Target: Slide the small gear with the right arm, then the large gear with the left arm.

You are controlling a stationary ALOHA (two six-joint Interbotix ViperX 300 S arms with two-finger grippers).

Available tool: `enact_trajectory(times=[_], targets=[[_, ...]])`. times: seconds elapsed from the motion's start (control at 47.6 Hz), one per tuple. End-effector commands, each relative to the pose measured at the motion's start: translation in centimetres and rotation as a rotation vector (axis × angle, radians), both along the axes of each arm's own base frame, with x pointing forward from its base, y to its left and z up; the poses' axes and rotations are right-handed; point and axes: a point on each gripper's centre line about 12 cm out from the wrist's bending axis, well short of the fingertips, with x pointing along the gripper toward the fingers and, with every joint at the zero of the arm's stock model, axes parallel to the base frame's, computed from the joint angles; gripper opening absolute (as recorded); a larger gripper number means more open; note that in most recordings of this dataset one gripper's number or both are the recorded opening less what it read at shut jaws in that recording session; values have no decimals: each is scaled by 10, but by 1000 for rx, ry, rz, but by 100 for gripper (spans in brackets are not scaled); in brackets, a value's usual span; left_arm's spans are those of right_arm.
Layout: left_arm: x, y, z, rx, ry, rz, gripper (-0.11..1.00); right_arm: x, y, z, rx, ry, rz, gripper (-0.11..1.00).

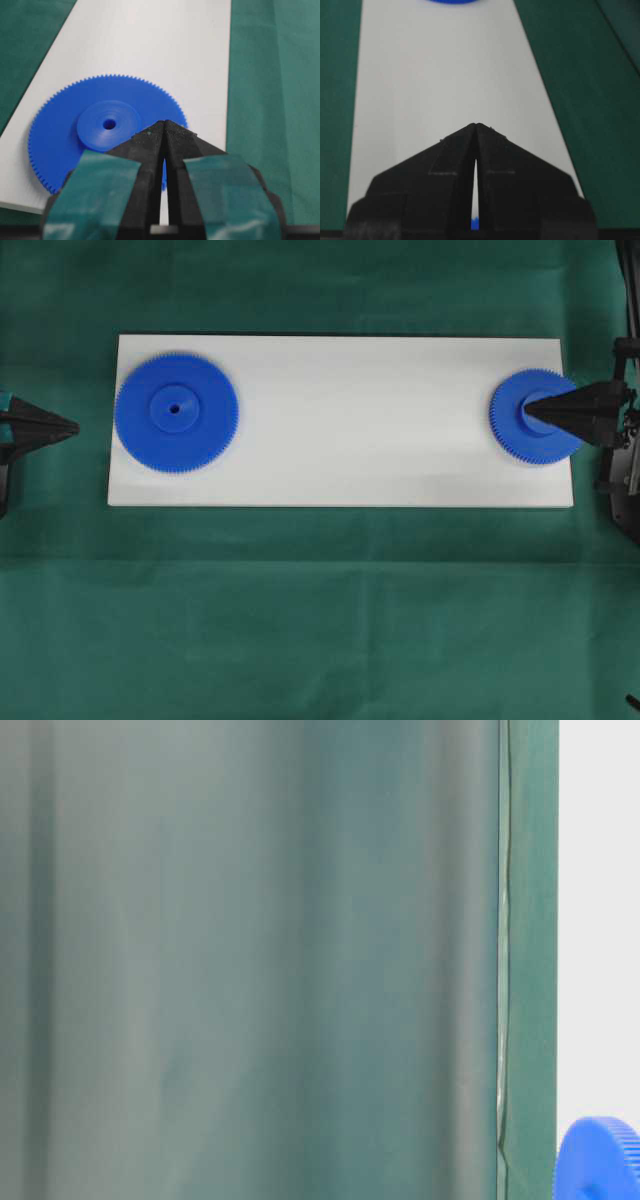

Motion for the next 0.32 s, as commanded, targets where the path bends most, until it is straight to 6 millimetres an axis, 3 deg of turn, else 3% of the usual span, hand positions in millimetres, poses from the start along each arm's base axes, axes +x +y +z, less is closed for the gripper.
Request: enact_trajectory(times=[0.0, 0.294], targets=[[2, 0, 3, 4, -4, -3, -1, 3, 3, 1, -2, -5, 29, 50], [2, 0, 7, 4, -17, -3, -1, 0, 7, -8, -1, 15, 54, 50]])
